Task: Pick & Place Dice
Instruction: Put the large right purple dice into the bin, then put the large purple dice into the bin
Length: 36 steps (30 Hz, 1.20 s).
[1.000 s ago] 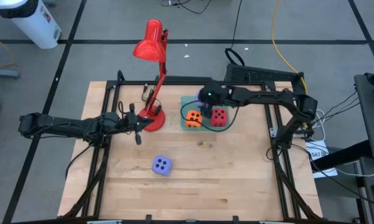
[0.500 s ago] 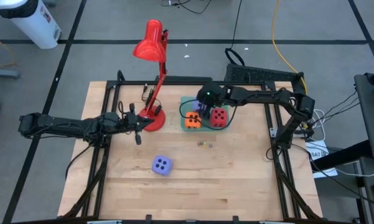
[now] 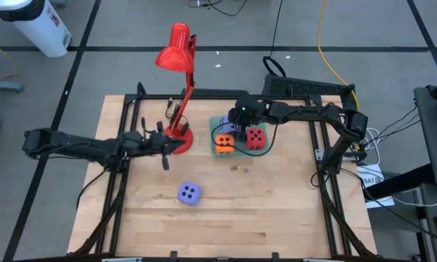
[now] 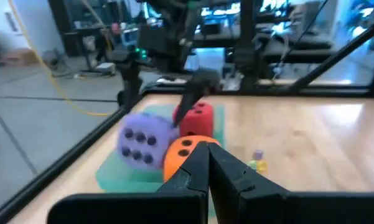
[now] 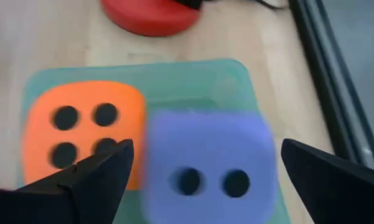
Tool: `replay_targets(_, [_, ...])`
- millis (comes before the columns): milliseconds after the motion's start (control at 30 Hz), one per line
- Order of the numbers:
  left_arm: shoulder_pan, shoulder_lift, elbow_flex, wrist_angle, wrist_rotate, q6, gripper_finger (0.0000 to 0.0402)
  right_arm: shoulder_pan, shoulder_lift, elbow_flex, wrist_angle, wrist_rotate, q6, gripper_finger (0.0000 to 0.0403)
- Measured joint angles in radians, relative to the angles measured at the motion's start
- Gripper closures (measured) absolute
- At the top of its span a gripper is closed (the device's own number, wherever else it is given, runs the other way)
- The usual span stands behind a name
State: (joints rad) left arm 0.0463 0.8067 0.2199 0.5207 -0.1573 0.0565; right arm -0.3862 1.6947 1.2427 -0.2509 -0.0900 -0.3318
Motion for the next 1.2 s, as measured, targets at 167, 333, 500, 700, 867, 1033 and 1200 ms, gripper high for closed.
replay_targets(167, [0.034, 0.169, 0.000, 0.133, -0.042, 0.030, 0.0396, 0.009, 0.000, 0.000, 0.040, -0.046, -0.018, 0.0004])
replay_targets(333, [0.078, 0.252, 0.016, 0.170, -0.046, 0.019, 0.0396, 0.009, -0.014, 0.000, 0.080, -0.043, -0.001, 0.0004])
replay_targets(500, [0.084, 0.237, 0.019, 0.167, -0.052, 0.044, 0.0396, 0.006, -0.071, 0.002, 0.032, -0.096, 0.113, 0.0009])
replay_targets(700, [0.083, 0.115, 0.019, 0.027, -0.190, 0.020, 0.0396, 0.009, -0.216, -0.075, 0.118, -0.151, 0.147, 0.0047])
replay_targets(867, [0.078, -0.009, 0.018, -0.086, -0.200, -0.006, 0.0396, 0.024, -0.392, -0.288, 0.377, -0.147, 0.222, 0.0109])
replay_targets(1033, [0.054, -0.050, 0.018, -0.131, -0.154, -0.003, 0.0396, 0.077, -0.526, -0.561, 0.777, -0.089, 0.367, 0.0187])
replay_targets(1200, [0.049, -0.050, 0.018, -0.147, -0.164, -0.003, 0.0396, 0.138, -0.581, -0.781, 1.016, -0.027, 0.372, 0.0265])
